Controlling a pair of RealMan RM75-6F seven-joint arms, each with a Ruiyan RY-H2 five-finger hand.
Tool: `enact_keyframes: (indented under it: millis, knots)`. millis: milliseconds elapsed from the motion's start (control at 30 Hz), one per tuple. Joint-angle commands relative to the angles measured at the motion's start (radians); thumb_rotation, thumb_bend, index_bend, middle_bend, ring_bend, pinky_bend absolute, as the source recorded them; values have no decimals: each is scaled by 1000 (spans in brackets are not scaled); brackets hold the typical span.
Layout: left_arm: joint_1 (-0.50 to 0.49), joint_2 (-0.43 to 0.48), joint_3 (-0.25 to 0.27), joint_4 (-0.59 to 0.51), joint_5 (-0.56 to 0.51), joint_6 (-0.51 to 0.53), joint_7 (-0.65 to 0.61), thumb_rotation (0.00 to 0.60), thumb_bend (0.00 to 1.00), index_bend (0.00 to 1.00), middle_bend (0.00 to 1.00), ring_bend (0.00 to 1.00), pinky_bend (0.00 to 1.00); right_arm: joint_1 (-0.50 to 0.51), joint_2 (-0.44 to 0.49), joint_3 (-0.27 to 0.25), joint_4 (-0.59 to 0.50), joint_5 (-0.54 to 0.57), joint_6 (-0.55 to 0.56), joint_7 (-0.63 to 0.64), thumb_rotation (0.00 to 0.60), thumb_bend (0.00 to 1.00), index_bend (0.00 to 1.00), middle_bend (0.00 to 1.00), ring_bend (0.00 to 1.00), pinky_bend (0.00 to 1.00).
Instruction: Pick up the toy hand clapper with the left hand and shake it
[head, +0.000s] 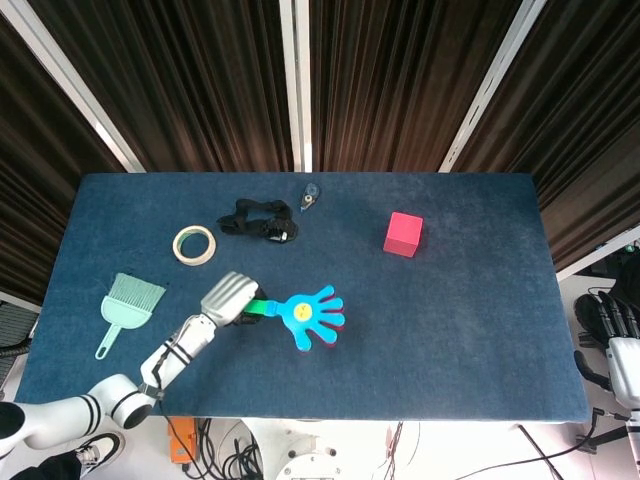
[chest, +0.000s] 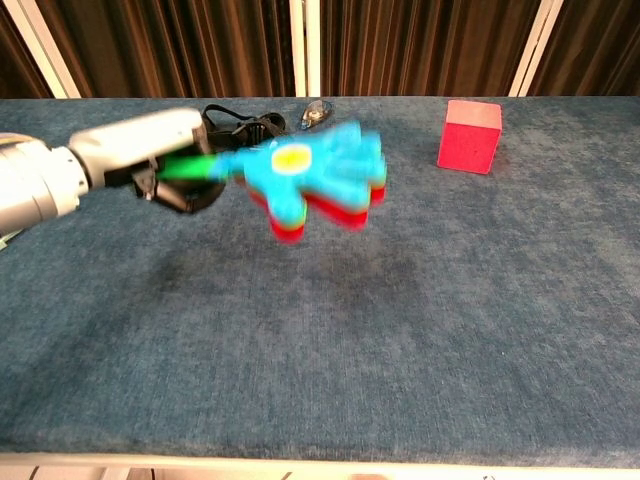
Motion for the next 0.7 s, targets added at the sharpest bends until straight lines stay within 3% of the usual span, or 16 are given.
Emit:
enact_keyframes:
  millis: [33, 133, 333, 467, 600, 700]
  knots:
    - [82, -47, -188, -121, -155, 182, -366, 600, 798, 1000, 1000, 1000, 1000, 1, 0, 0, 0, -1, -1, 0, 600, 281, 0, 0, 0, 0]
    - [98, -52, -239, -141, -189, 214, -437, 600, 785, 1000, 1000, 1000, 1000, 2, -2, -1, -1, -3, -2, -3, 600, 282, 0, 0, 0, 0]
    - [104, -55, -213, -113, -154, 214, -440, 600, 768, 1000, 1000, 1000, 1000, 5, -3, -2, -6, -6, -6, -11, 600, 282, 0, 0, 0, 0]
    - [65, -38, -99, -2, 3, 181, -324, 600, 768, 1000, 1000, 1000, 1000, 5, 0, -1, -12, -5, -4, -16, 600, 282, 0, 0, 0, 0]
    - [-9, 0, 52, 122, 183, 71, -103, 600, 769, 1000, 1000, 1000, 1000, 6, 2, 0, -15, -1, -7, -18, 600, 282, 0, 0, 0, 0]
    - [-45, 24, 101, 121, 206, -36, 30, 600, 769, 1000, 1000, 1000, 1000, 6, 2, -1, -14, 0, -9, -16, 600, 282, 0, 0, 0, 0]
